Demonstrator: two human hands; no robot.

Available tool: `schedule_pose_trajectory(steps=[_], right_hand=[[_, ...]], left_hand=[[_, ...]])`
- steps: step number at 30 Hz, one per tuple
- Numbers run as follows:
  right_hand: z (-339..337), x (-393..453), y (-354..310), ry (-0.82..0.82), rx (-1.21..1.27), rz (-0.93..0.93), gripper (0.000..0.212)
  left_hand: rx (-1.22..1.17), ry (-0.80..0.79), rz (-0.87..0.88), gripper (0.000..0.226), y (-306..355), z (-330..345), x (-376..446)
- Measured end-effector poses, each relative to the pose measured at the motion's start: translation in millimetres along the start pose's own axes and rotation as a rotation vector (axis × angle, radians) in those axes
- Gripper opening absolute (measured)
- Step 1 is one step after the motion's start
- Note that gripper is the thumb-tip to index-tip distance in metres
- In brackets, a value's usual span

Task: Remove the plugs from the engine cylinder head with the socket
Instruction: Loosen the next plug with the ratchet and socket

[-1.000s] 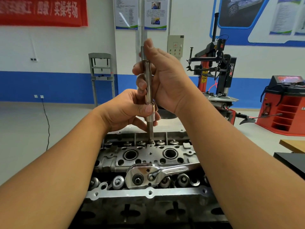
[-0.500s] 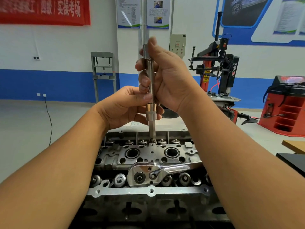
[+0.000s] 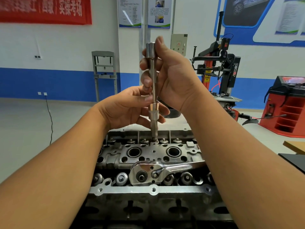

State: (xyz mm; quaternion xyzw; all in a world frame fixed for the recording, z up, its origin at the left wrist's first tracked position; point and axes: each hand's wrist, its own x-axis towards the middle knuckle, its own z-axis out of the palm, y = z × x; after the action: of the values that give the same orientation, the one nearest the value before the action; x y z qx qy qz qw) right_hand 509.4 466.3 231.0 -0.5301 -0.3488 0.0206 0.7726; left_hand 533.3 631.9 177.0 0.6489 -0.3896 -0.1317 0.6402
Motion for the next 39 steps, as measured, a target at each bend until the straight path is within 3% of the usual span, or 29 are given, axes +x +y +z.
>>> schedule_pose_trajectory(steps=[10,14,16,20,24,28,31,35,39], right_hand=[[1.1,-1.3,1.8,0.004,-0.032,-0.038,0.033],[1.2,0.0,1.7,-0.007,-0.013,-0.017,0.035],[0.6,1.0,1.9,-0.003,0.002,0.007,0.041],[0.1,-0.5,0.4,0.005,-0.004,0.034,0.047],[2.5,-1.8,1.5,-0.009,-0.072,-0.044,0.024],[2.7,-1.5,1.6,-0.011,-0.056,-0.073,0.023],[1.6,-2.3,1.3,-0.024,-0.061,-0.059,0.034],[0.7,-1.1,1.8,0.022,-0.081,-0.047,0.036],[0.5,-0.2,2.1,0.037,-0.102,-0.094,0.027]], left_hand=[[0.079,0.111,0.03,0.044,0.1,0.6,3.9],[0.031,-0.002,-0.03,0.056,-1.2,1.3,2.2],[0.021,-0.056,-0.052,0.052,-3.2,1.6,1.4],[0.101,-0.016,-0.042,0.051,-1.6,4.5,4.5],[0.202,0.106,-0.012,0.067,-1.3,6.2,7.5],[0.081,0.041,-0.011,0.058,1.4,3.5,3.0],[0.041,0.001,-0.014,0.049,1.5,2.5,1.9],[0.115,0.105,0.017,0.037,-0.2,4.2,6.4],[0.145,0.145,0.031,0.047,-0.3,5.8,7.8]])
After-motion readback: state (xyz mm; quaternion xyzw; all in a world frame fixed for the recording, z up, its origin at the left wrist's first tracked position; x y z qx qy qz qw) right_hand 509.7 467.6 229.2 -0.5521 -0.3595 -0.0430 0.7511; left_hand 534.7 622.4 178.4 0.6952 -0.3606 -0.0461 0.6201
